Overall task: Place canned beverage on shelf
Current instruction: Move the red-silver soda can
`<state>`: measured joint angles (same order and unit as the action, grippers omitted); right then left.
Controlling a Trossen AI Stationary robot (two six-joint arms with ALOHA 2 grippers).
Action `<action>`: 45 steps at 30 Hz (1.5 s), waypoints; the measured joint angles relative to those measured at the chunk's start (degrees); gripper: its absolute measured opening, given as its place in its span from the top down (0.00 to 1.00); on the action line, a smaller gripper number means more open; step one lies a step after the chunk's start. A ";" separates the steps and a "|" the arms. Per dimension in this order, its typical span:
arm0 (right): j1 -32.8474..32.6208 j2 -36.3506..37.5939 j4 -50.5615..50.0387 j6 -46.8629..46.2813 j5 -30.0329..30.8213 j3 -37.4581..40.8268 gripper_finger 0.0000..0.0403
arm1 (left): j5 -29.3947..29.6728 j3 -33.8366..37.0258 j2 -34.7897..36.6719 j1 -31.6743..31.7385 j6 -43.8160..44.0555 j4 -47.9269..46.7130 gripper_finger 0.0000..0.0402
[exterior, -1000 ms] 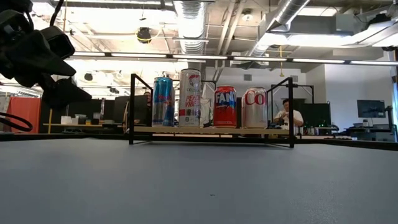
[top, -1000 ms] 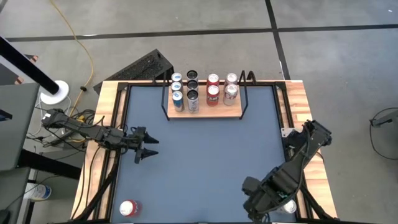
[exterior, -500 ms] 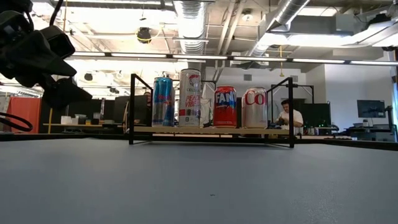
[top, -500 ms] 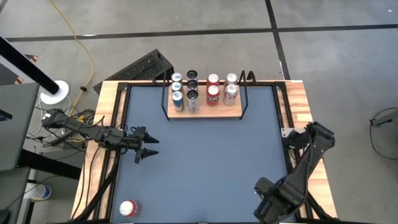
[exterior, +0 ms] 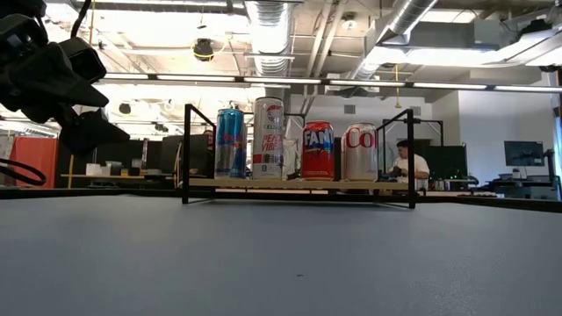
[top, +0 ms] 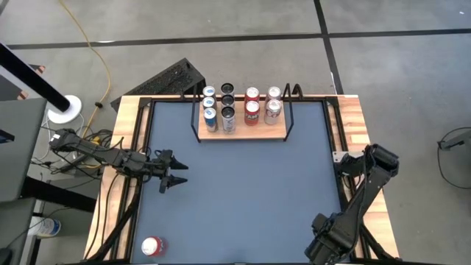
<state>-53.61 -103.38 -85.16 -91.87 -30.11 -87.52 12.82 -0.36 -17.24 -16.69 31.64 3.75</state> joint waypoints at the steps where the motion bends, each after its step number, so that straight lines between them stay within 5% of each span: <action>1: -0.18 0.54 1.30 -0.41 0.05 0.83 0.07 | 0.00 -0.02 -0.01 0.00 0.18 0.00 0.25; 16: -1.99 7.96 23.45 -7.34 3.08 15.70 0.06 | 0.02 -0.01 0.00 0.01 1.23 0.01 0.25; 31: -3.98 7.44 27.49 -9.71 -0.22 18.27 0.10 | 0.02 -0.02 -0.01 0.02 1.86 0.00 0.25; 45: -2.34 7.54 25.89 -4.84 -0.25 17.15 0.33 | 0.00 0.00 0.00 0.00 1.83 0.00 0.25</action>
<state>-55.96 -95.84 -59.27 -96.71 -30.35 -70.37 12.82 -0.36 -17.24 -16.68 33.47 3.75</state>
